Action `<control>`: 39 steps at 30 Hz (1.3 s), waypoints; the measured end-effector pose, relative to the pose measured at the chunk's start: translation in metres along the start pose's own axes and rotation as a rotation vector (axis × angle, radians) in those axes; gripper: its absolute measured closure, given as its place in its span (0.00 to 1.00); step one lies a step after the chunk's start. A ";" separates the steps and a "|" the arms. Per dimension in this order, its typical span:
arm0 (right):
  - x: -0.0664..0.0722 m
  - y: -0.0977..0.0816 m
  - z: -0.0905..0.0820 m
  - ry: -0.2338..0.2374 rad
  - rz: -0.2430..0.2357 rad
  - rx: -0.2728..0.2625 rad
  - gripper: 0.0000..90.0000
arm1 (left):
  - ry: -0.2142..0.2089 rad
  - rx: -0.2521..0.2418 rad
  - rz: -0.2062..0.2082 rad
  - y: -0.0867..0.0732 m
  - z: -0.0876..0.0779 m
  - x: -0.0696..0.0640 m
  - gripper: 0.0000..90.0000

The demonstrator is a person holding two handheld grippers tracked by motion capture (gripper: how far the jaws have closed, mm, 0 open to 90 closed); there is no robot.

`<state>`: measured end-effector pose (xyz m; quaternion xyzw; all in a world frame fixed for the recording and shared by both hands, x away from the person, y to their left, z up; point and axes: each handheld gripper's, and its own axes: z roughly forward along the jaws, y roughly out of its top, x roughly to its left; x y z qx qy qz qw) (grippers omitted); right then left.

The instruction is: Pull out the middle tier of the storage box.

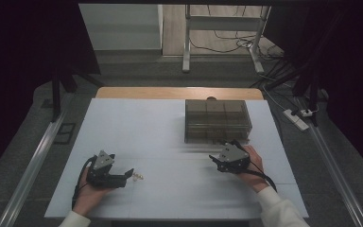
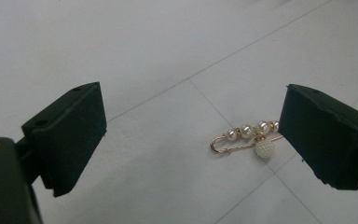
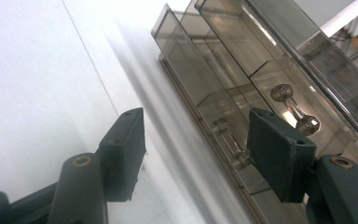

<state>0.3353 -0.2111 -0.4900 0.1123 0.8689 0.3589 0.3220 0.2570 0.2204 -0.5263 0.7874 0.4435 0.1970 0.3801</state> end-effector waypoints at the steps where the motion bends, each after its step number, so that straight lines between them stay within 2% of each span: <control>1: -0.002 0.000 -0.001 0.017 0.021 -0.002 0.40 | 0.000 0.000 0.001 0.000 0.000 0.000 0.08; 3: -0.006 0.000 -0.003 0.055 0.064 -0.005 0.38 | 0.000 0.001 0.001 0.000 0.000 0.000 0.08; 6: -0.010 0.000 -0.004 0.086 0.114 -0.007 0.37 | -0.001 0.000 0.000 0.000 0.000 0.000 0.08; 11: -0.014 0.002 -0.007 0.099 0.147 -0.024 0.37 | 0.000 -0.001 -0.002 0.000 0.000 0.000 0.08; 17: -0.020 0.005 -0.006 0.144 0.188 -0.019 0.36 | 0.000 0.002 0.001 0.000 0.001 0.000 0.08; 24: -0.023 0.010 -0.001 0.179 0.193 -0.005 0.35 | -0.001 0.006 0.004 0.000 0.001 0.000 0.08; 32: -0.029 0.009 -0.001 0.189 0.213 0.005 0.34 | -0.001 0.005 0.006 0.000 0.001 0.000 0.08; 39: -0.034 0.013 0.001 0.203 0.211 0.000 0.34 | 0.000 0.006 0.004 0.000 0.001 0.000 0.08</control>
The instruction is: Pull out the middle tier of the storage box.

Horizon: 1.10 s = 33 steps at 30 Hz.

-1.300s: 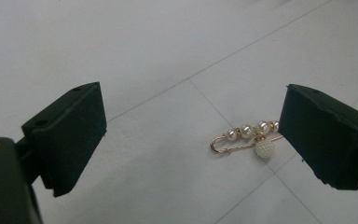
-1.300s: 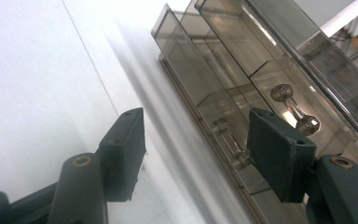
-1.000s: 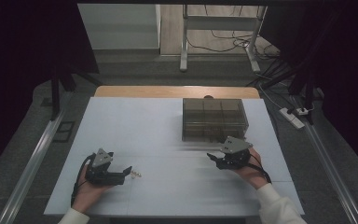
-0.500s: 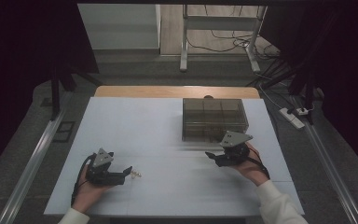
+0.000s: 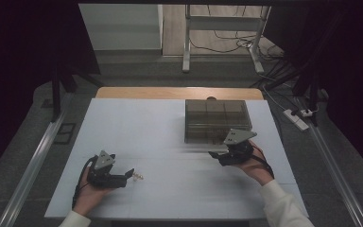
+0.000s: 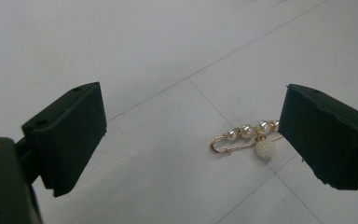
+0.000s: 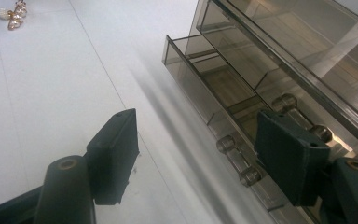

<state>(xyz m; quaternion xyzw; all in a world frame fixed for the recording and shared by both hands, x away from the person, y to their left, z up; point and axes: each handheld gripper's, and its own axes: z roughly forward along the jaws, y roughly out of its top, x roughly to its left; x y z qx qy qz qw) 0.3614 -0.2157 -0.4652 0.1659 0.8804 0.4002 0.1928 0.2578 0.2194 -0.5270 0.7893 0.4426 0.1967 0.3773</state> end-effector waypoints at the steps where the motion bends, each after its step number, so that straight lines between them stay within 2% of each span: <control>1: 0.000 0.001 0.000 0.001 0.000 0.001 0.34 | 0.000 0.000 0.000 0.000 0.000 0.000 0.08; 10: -0.003 0.003 0.003 0.017 -0.012 0.035 0.30 | 0.000 -0.002 0.001 0.000 0.000 0.000 0.08; 18: -0.006 0.004 0.005 0.009 -0.019 0.045 0.30 | -0.001 0.000 0.002 0.000 0.000 0.000 0.08; 23: -0.008 0.005 0.009 0.016 -0.061 0.086 0.32 | -0.002 0.001 0.004 0.000 0.000 0.000 0.08; 29: -0.011 0.005 0.012 0.007 -0.074 0.119 0.34 | -0.001 0.001 0.006 0.000 0.001 0.000 0.08; 33: -0.015 0.007 0.014 0.004 -0.084 0.123 0.37 | -0.001 0.002 0.005 0.000 0.001 0.000 0.09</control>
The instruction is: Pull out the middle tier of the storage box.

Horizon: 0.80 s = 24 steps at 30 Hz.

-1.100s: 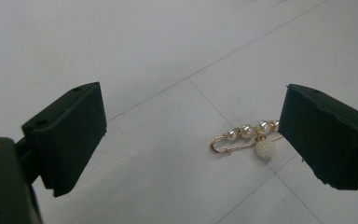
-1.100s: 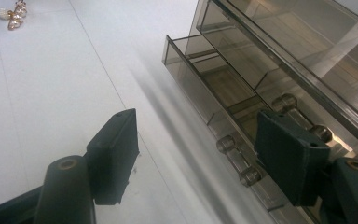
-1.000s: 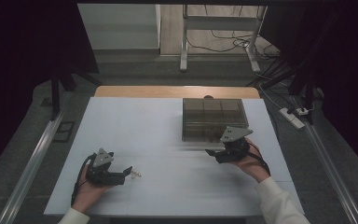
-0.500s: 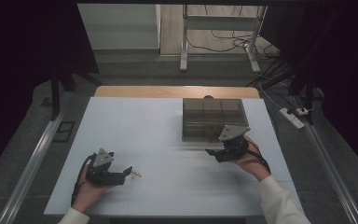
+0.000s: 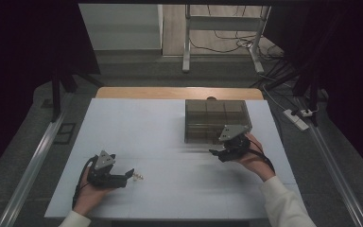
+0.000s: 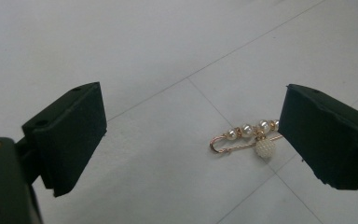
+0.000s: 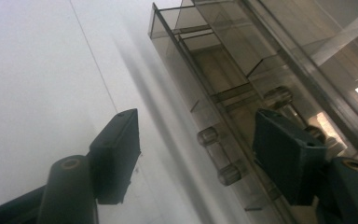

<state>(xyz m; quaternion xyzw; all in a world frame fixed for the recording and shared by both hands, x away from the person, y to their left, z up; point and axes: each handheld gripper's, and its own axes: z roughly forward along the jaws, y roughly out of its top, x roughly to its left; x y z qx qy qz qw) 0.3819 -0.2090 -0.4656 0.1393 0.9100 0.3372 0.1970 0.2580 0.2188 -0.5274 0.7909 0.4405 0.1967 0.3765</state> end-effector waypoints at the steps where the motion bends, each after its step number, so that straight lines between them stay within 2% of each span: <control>1: -0.001 0.001 0.000 0.006 -0.004 0.006 0.37 | -0.001 0.001 0.000 0.000 0.000 0.000 0.09; 5: -0.002 0.001 0.001 -0.003 -0.025 0.020 0.37 | -0.003 0.003 0.003 0.000 0.001 -0.001 0.09; 15: -0.007 0.003 0.005 0.013 -0.026 0.051 0.39 | -0.003 0.001 0.003 0.000 0.000 0.000 0.09; 24: -0.008 0.001 0.013 -0.007 -0.050 0.086 0.49 | -0.003 0.003 0.005 0.000 0.000 -0.001 0.09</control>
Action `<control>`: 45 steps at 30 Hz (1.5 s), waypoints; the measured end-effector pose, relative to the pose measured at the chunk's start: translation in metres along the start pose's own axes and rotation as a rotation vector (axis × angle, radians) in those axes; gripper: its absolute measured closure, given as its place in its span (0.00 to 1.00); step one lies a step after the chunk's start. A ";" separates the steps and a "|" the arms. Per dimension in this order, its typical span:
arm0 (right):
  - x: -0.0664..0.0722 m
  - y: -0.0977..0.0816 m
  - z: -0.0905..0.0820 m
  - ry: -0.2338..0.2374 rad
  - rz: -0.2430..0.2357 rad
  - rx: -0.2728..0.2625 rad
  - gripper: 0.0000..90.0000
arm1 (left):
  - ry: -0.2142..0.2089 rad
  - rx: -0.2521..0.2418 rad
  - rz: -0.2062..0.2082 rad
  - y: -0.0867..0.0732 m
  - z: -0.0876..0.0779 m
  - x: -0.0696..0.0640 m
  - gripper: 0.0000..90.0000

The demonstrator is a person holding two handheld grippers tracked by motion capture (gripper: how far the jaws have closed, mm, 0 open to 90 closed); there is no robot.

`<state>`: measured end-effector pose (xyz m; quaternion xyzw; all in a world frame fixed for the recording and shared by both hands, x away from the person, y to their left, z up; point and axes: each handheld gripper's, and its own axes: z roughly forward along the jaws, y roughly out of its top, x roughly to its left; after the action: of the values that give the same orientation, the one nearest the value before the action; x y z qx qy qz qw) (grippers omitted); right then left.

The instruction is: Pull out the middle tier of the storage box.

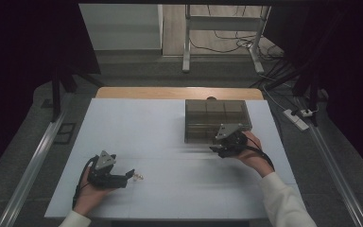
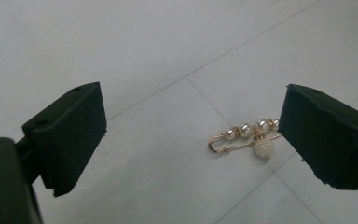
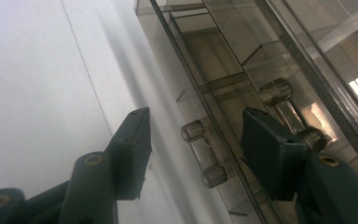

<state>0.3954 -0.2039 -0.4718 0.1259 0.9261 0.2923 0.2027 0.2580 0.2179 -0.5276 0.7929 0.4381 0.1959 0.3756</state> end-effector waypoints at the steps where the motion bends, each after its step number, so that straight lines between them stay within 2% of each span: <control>1: -0.001 0.000 0.001 -0.001 0.001 0.003 0.49 | 0.000 0.000 0.000 0.000 0.000 0.000 0.09; 7: -0.003 -0.003 0.006 -0.017 0.010 0.033 0.57 | 0.000 0.000 0.001 0.000 0.000 0.000 0.09; 8: -0.004 -0.003 0.006 -0.004 0.009 0.041 0.58 | -0.001 -0.001 0.000 0.000 0.000 0.000 0.09; 13: -0.005 -0.005 0.009 -0.015 0.003 0.046 0.65 | -0.004 -0.003 -0.001 0.000 0.000 0.000 0.09; 22: -0.006 -0.005 0.008 0.002 -0.012 0.050 0.67 | -0.001 -0.001 0.000 0.000 0.000 0.000 0.09; 32: -0.005 -0.005 0.007 0.000 0.000 0.042 0.66 | 0.000 -0.002 -0.002 0.000 0.000 0.000 0.09; 37: -0.005 -0.005 0.007 0.004 0.001 0.042 0.67 | -0.024 -0.012 -0.017 0.001 -0.001 0.000 0.09; 41: -0.004 -0.004 0.007 0.007 -0.001 0.046 0.67 | -0.014 -0.012 -0.017 0.000 -0.001 0.000 0.09; 45: -0.003 -0.004 0.006 0.011 -0.002 0.048 0.68 | 0.002 -0.034 -0.023 0.000 -0.004 0.002 0.09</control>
<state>0.4001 -0.2051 -0.4780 0.1282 0.9340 0.2706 0.1948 0.2564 0.2210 -0.5248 0.7811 0.4443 0.1996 0.3907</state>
